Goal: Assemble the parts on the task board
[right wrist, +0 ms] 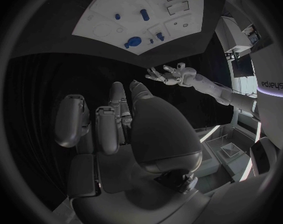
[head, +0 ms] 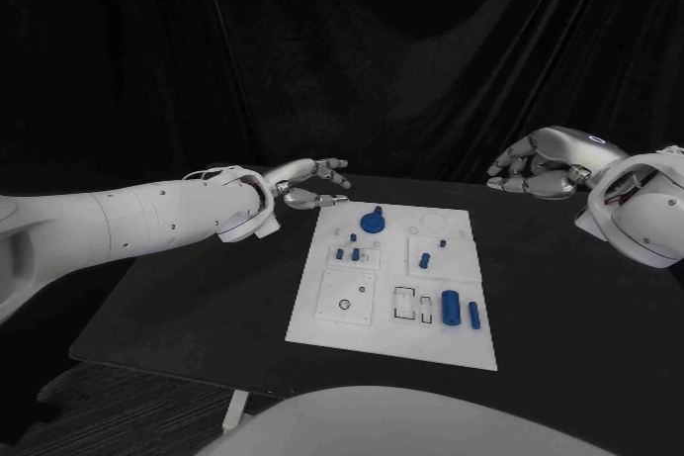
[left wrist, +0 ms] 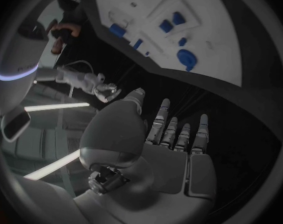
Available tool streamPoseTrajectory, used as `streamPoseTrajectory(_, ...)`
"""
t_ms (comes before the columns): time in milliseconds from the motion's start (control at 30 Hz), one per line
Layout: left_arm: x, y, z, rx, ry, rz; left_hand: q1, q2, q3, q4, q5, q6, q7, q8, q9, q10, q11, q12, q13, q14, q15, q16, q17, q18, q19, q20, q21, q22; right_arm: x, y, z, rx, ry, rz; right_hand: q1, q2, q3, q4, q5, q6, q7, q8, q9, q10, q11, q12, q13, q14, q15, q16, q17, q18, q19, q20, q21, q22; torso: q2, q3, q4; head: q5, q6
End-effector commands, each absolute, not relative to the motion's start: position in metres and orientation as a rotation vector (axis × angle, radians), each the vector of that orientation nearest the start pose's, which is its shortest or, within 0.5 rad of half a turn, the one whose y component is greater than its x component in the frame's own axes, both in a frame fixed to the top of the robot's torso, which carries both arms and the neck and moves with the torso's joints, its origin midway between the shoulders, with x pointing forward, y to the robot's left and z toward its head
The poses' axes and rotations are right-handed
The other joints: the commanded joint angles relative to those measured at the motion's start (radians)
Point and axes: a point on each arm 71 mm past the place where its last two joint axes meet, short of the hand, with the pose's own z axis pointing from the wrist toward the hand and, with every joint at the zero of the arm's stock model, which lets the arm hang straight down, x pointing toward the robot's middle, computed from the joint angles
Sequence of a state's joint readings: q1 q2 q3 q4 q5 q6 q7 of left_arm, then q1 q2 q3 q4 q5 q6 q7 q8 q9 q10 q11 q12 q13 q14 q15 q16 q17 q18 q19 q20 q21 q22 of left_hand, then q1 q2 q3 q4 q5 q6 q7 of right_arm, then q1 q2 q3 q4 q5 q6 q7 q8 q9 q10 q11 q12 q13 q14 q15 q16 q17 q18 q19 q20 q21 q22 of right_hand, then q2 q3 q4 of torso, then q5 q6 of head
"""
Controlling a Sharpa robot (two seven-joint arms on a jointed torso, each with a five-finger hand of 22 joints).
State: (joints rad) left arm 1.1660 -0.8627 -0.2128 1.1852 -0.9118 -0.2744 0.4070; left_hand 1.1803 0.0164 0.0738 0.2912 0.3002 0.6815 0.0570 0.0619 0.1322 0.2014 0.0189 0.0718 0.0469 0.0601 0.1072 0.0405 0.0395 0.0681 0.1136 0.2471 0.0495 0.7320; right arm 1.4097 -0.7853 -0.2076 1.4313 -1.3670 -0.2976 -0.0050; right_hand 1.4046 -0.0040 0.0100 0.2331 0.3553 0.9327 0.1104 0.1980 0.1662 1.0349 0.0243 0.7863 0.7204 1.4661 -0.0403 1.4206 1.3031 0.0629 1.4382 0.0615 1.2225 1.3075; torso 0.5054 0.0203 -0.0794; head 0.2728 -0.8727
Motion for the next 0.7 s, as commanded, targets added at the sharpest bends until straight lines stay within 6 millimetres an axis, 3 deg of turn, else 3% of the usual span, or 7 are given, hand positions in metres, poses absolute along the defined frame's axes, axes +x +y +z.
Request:
streamPoseTrajectory(33,0.493,0.303,-0.253,-0.608,1.643,-1.352,0.002,0.033,-0.078,0.001,-0.025,-0.110,-0.008,-0.009,-0.034,-0.053,-0.009,-0.002,-0.016,-0.025,0.010,-0.024,-0.021,0.039,-0.025,-0.008,-0.005,-0.099,0.516,-0.193,-0.150,-0.356,1.705,0.565,0.030,-0.012,0.025,0.002,-0.006,0.001,0.003,-0.012,-0.004,-0.009,-0.002,-0.099,-0.079,0.029,-0.005,-0.037,-0.048,0.024,-0.022,-0.001,-0.057,0.139,0.003,-0.0082,0.0073,-0.010,0.000)
streamPoseTrajectory(100,0.491,0.298,-0.250,-0.707,1.617,-1.475,0.010,0.059,-0.148,0.000,-0.056,-0.245,-0.012,-0.017,-0.072,-0.096,-0.022,-0.011,-0.022,-0.038,0.015,-0.034,-0.031,0.067,-0.040,-0.011,-0.007,-0.175,0.517,-0.189,-0.152,-0.379,1.729,0.554,0.057,-0.015,0.061,0.003,-0.072,-0.006,0.003,-0.018,-0.007,-0.023,-0.001,-0.157,-0.124,0.024,-0.007,-0.052,-0.068,0.028,-0.030,-0.001,-0.084,0.130,0.004,-0.0113,0.0090,-0.015,0.000)
streamPoseTrajectory(267,0.486,0.290,-0.246,-0.836,1.540,-1.676,-0.008,0.088,-0.240,0.002,-0.127,-0.329,-0.022,-0.024,-0.093,-0.129,-0.024,-0.016,-0.026,-0.060,0.001,-0.040,-0.039,0.107,-0.050,-0.021,-0.008,-0.234,0.519,-0.184,-0.161,-0.414,1.767,0.552,0.069,-0.047,0.131,0.013,-0.078,-0.042,0.006,-0.037,-0.012,-0.126,0.043,-0.341,-0.270,0.014,0.032,-0.070,-0.090,0.030,-0.040,0.025,-0.120,0.121,0.009,-0.0260,0.0198,-0.053,0.000)
streamPoseTrajectory(400,0.480,0.288,-0.244,-0.864,1.470,-1.777,0.006,0.101,-0.281,0.001,-0.134,-0.347,-0.041,-0.025,-0.095,-0.159,-0.042,-0.026,-0.031,-0.060,-0.101,-0.040,-0.039,0.115,-0.067,-0.120,-0.014,-0.339,0.517,-0.180,-0.176,-0.481,1.776,0.538,0.084,-0.073,0.178,-0.027,-0.093,-0.068,-0.021,-0.045,-0.015,-0.242,0.079,-0.479,-0.404,-0.003,0.032,-0.088,-0.118,0.039,-0.055,0.036,-0.163,0.113,0.012,-0.0357,0.0287,-0.072,0.000)
streamPoseTrajectory(467,0.477,0.289,-0.244,-0.871,1.457,-1.824,0.024,0.105,-0.290,0.001,-0.099,-0.363,-0.056,-0.026,-0.096,-0.172,-0.057,-0.033,-0.034,-0.060,-0.118,-0.040,-0.039,0.099,-0.104,-0.164,-0.034,-0.562,0.515,-0.178,-0.186,-0.523,1.773,0.531,0.083,-0.081,0.183,-0.047,-0.112,-0.097,-0.034,-0.065,-0.024,-0.297,0.070,-0.516,-0.446,-0.017,0.026,-0.107,-0.143,0.044,-0.069,0.032,-0.193,0.106,0.014,-0.0406,0.0341,-0.079,0.000)
streamPoseTrajectory(500,0.476,0.290,-0.244,-0.873,1.452,-1.840,0.032,0.108,-0.291,0.002,-0.085,-0.368,-0.055,-0.026,-0.096,-0.175,-0.053,-0.035,-0.034,-0.060,-0.119,-0.040,-0.039,0.093,-0.105,-0.172,-0.034,-0.567,0.514,-0.177,-0.190,-0.536,1.771,0.531,0.080,-0.083,0.185,-0.058,-0.118,-0.103,-0.042,-0.073,-0.029,-0.316,0.066,-0.525,-0.467,-0.028,0.021,-0.119,-0.158,0.046,-0.080,0.031,-0.216,0.101,0.017,-0.0441,0.0393,-0.085,0.000)
streamPoseTrajectory(700,0.471,0.297,-0.245,-0.888,1.435,-1.886,0.021,0.115,-0.309,0.002,-0.077,-0.398,-0.071,-0.029,-0.099,-0.185,-0.068,-0.046,-0.038,-0.060,-0.076,-0.040,-0.039,0.087,-0.113,-0.113,-0.044,-0.674,0.511,-0.171,-0.217,-0.586,1.778,0.548,0.061,-0.104,0.173,-0.083,-0.169,-0.108,-0.031,-0.093,-0.047,-0.393,0.053,-0.538,-0.523,-0.078,0.020,-0.161,-0.215,0.062,-0.134,0.025,-0.325,0.078,0.022,-0.0525,0.0493,-0.105,0.000)
